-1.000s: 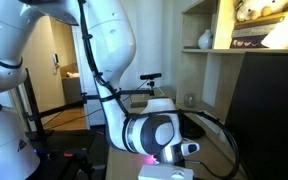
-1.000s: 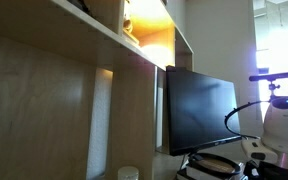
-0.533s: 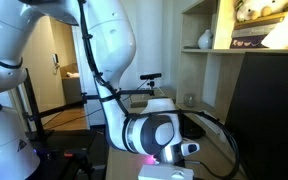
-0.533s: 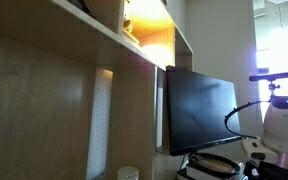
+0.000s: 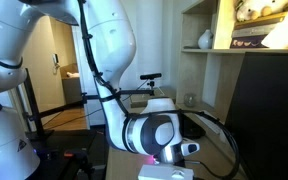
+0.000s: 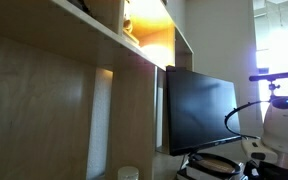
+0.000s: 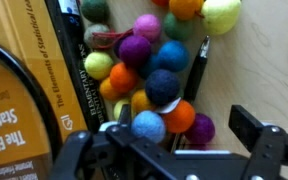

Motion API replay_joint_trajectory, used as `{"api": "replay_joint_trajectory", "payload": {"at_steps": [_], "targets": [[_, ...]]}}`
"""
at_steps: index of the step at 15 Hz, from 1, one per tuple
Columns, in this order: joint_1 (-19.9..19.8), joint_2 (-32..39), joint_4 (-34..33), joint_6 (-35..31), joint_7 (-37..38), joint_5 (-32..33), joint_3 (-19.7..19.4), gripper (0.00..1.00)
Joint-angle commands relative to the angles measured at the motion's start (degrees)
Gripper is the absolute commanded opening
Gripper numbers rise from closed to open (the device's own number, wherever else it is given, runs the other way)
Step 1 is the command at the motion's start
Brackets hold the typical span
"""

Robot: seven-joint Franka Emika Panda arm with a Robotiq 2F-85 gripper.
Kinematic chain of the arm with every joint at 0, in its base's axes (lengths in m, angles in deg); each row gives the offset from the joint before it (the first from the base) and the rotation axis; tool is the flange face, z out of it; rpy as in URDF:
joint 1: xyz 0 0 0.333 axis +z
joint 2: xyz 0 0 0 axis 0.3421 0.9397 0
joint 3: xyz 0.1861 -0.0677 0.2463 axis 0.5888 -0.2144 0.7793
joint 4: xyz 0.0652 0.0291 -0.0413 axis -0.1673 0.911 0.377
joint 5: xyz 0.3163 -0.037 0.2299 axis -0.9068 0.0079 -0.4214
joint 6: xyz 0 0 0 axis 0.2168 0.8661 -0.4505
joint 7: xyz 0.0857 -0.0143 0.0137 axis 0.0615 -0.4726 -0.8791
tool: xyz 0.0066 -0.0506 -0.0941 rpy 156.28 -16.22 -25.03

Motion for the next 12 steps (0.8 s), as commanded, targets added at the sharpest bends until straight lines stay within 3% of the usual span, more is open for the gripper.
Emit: {"api": "replay_joint_trajectory", "payload": {"at_steps": [1,9,12], "targets": [[0.3,-0.3,0.3,-0.8,0.7,0.4,-0.2,1.00],[2.2,-1.5,1.1,-4.5,2.9,2.3,-2.4,1.00],[4.1,-1.8,2.0,-8.2,5.7,4.6,-5.5,1.00]]}}
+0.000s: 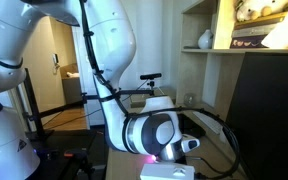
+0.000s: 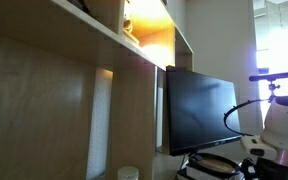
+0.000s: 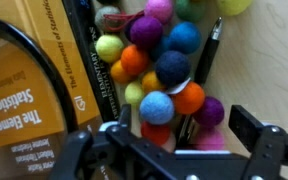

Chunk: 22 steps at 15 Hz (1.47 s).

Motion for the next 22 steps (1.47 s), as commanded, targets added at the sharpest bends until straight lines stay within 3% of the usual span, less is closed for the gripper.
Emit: {"api": "replay_joint_trajectory", "payload": {"at_steps": [1,13,17,22], "targets": [[2.8,-1.9,2.2,-4.8,4.7,4.0,-4.4,1.00],[18.8,-0.3,3.6,-8.9,20.2,17.1,-21.0,1.00],[21.5,0.2,1.8,-17.1,24.6,22.7,-25.0,1.00],[21.5,0.7,2.3,-23.4,22.7,19.7,-26.9,1.00]]}}
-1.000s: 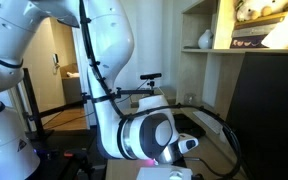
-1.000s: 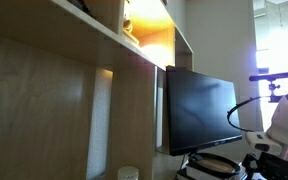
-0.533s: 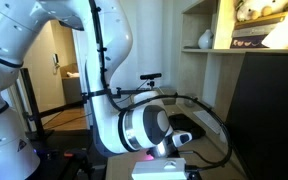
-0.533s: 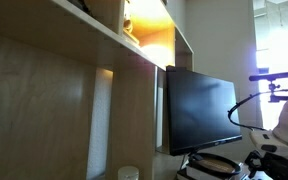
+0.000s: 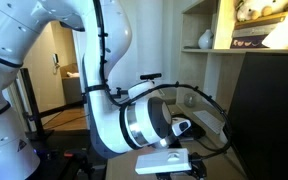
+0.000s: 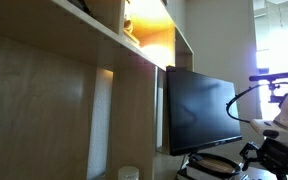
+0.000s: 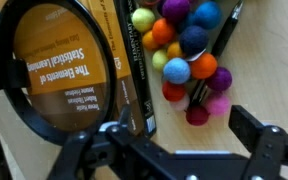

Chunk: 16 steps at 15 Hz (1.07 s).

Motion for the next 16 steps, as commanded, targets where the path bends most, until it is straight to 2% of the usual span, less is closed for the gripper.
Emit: {"api": "replay_joint_trajectory", "payload": {"at_steps": [1,4,16], "targets": [[0.5,0.8,0.7,-2.7,0.1,-1.4,-1.4,1.00],[0.2,1.6,2.0,-0.2,1.2,-2.6,-0.9,1.00],[-3.6,5.3,4.6,-0.9,1.4,-6.6,0.2,1.00]]}}
